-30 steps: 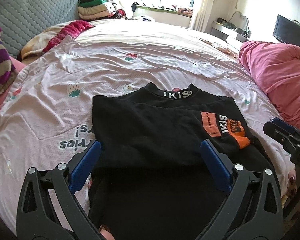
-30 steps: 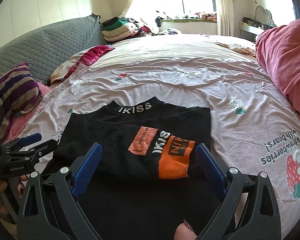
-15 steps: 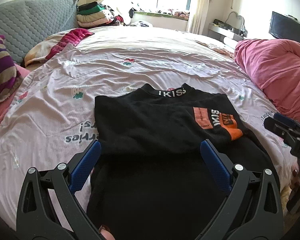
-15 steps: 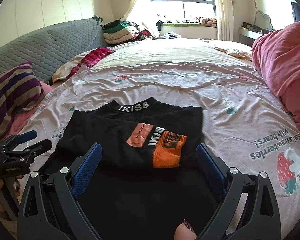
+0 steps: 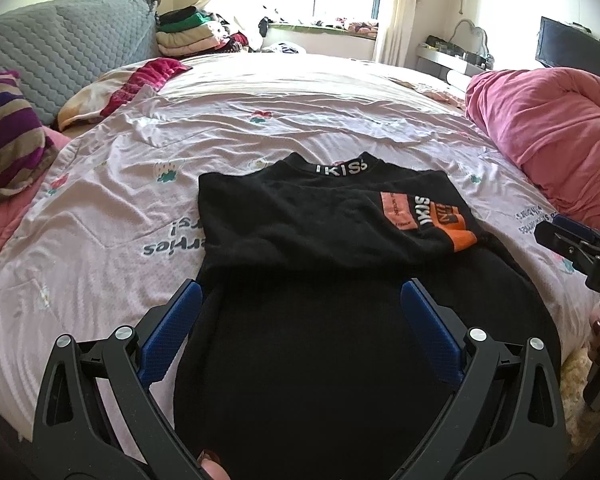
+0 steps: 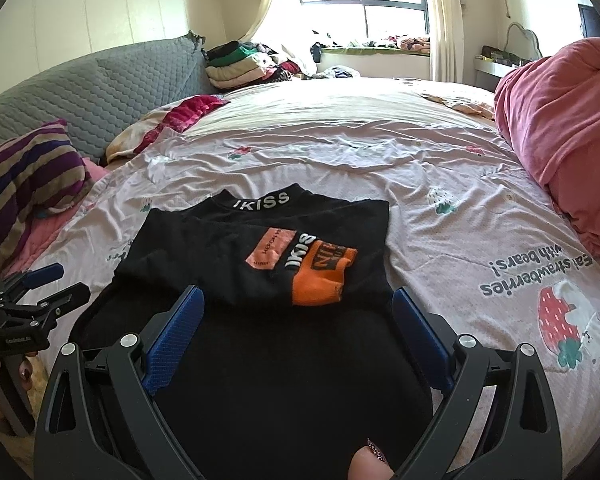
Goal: Fold small clothes
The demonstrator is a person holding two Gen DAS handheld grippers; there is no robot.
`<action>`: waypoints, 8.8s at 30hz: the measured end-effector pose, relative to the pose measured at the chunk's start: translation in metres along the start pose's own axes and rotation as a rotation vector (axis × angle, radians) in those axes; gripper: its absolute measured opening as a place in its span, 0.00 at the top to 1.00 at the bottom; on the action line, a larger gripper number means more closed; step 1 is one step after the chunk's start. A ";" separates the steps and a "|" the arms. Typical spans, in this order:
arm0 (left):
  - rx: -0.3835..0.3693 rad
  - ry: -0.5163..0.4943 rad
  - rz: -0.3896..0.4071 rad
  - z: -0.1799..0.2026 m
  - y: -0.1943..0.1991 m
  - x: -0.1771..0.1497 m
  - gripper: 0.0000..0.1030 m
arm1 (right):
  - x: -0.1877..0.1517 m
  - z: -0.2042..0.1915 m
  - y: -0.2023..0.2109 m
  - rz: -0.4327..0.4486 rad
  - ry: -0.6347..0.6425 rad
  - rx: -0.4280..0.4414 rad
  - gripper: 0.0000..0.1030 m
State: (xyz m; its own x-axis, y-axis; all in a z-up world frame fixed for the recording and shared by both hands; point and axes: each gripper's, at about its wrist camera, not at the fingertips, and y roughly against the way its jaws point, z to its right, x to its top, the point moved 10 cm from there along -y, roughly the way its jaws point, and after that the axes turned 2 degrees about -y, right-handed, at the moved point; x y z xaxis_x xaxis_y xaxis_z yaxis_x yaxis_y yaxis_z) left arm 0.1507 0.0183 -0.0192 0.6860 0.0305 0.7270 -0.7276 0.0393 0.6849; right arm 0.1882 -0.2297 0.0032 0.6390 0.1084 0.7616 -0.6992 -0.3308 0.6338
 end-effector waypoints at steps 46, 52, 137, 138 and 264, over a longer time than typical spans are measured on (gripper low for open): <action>0.080 0.013 -0.107 -0.032 0.015 -0.069 0.09 | -0.074 0.031 0.028 -0.077 0.001 -0.033 0.05; 0.090 0.036 -0.121 -0.043 0.019 -0.079 0.09 | -0.080 0.040 0.030 -0.081 -0.014 -0.044 0.05; -0.183 0.229 -0.110 -0.056 0.079 -0.134 0.96 | -0.096 0.065 0.103 -0.031 -0.068 0.144 0.92; -0.186 0.226 -0.086 -0.057 0.084 -0.126 0.96 | -0.090 0.067 0.104 -0.017 -0.076 0.146 0.92; 0.086 -0.048 -0.129 -0.075 -0.128 0.027 0.87 | 0.021 0.089 -0.174 -0.162 0.102 -0.106 0.84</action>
State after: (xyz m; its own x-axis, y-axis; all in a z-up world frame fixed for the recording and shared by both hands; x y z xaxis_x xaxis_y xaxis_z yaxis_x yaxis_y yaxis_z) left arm 0.2631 0.0888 -0.0908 0.7743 -0.0175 0.6326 -0.6326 -0.0461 0.7731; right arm 0.3521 -0.2532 -0.1029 0.7140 0.2483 0.6546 -0.6228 -0.2019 0.7559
